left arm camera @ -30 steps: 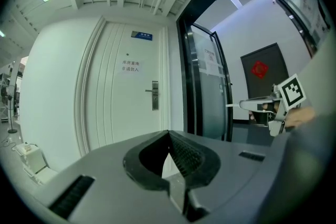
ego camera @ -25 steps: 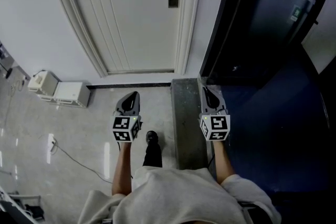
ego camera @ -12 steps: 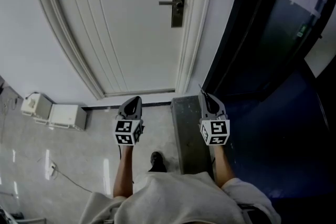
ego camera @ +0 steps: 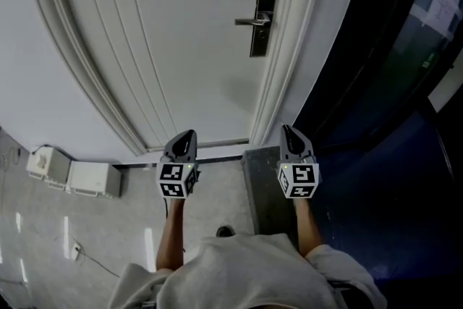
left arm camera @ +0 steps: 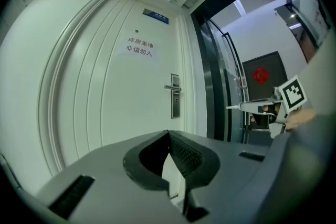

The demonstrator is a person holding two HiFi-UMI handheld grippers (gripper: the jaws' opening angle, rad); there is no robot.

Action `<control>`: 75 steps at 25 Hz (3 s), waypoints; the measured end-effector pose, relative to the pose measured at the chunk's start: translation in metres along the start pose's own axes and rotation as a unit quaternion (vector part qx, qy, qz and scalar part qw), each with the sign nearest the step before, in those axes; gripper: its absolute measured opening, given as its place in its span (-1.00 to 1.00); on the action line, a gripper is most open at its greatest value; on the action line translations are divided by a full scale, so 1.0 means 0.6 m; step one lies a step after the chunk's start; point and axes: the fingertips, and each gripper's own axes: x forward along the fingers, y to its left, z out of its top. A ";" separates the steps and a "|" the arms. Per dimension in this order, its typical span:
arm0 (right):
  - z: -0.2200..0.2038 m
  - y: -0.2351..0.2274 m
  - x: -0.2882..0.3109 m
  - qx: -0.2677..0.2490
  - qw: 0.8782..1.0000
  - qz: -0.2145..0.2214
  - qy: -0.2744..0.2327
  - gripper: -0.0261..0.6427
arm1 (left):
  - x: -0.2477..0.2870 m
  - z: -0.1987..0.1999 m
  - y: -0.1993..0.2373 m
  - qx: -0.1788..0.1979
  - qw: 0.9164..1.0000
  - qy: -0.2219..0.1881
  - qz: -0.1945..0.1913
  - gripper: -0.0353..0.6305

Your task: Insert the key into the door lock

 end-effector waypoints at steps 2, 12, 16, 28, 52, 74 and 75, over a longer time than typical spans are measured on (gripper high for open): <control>-0.005 0.003 0.029 0.001 1.000 -0.002 0.004 -0.83 | 0.023 0.000 0.021 0.000 1.000 0.003 -0.003 -0.84; -0.033 -0.028 0.074 0.003 0.999 -0.024 0.021 -0.83 | 0.108 -0.004 0.029 0.010 0.999 0.014 -0.034 -0.84; -0.037 -0.051 0.120 0.004 1.000 -0.021 0.018 -0.83 | 0.158 -0.002 0.034 0.013 0.999 0.016 -0.035 -0.84; -0.032 -0.147 0.335 0.004 1.000 0.019 -0.001 -0.83 | 0.356 0.037 0.073 0.022 1.000 0.012 -0.002 -0.84; -0.030 -0.230 0.556 0.019 0.995 0.092 -0.029 -0.83 | 0.592 0.065 0.099 0.029 0.999 0.014 0.034 -0.84; -0.008 -0.177 0.544 -0.002 0.999 0.038 -0.007 -0.83 | 0.583 0.061 0.115 0.037 0.998 0.024 -0.046 -0.84; -0.001 -0.178 0.544 -0.006 0.999 0.037 -0.011 -0.83 | 0.582 0.063 0.117 0.037 0.998 0.023 -0.047 -0.84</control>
